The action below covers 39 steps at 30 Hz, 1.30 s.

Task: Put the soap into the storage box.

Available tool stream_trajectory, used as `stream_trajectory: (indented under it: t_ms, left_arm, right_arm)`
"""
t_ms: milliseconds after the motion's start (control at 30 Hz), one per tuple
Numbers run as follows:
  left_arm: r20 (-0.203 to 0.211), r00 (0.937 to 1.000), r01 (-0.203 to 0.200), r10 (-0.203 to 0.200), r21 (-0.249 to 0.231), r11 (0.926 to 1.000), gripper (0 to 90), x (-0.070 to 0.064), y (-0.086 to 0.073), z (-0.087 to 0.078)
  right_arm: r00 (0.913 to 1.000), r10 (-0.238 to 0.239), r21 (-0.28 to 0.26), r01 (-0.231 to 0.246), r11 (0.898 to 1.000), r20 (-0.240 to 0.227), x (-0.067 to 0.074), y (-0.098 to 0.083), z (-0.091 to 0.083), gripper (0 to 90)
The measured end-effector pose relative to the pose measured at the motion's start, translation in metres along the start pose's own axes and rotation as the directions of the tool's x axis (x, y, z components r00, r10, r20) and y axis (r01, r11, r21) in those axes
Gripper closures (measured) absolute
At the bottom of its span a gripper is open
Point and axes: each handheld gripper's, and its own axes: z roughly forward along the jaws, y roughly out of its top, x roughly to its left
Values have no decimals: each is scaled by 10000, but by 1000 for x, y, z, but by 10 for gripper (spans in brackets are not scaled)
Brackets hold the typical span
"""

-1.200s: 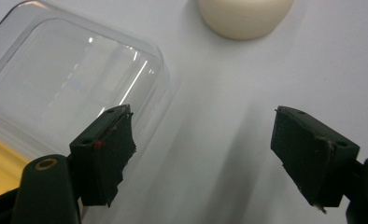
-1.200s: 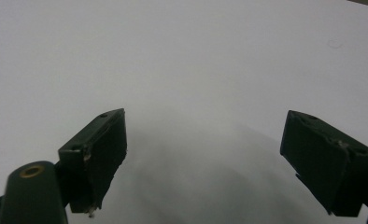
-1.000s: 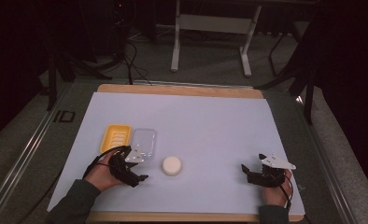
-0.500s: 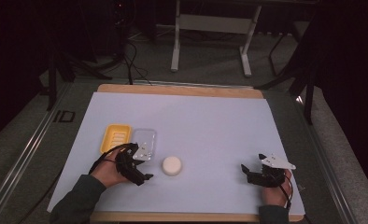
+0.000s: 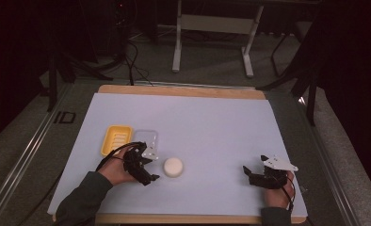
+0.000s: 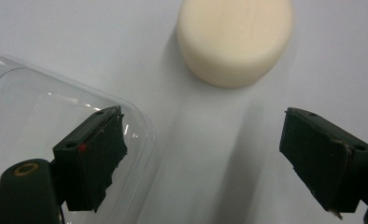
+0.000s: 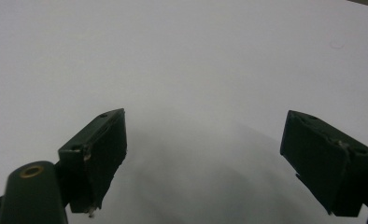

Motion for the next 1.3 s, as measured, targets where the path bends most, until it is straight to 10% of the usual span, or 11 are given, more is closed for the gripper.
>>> stream_trajectory:
  t_ms: [1300]
  left_arm:
    - [309,9987,-416,399,568,9975,42,4,31,19]
  right_arm:
    - [10000,-35,4,35,10000,-45,0,0,0,145]
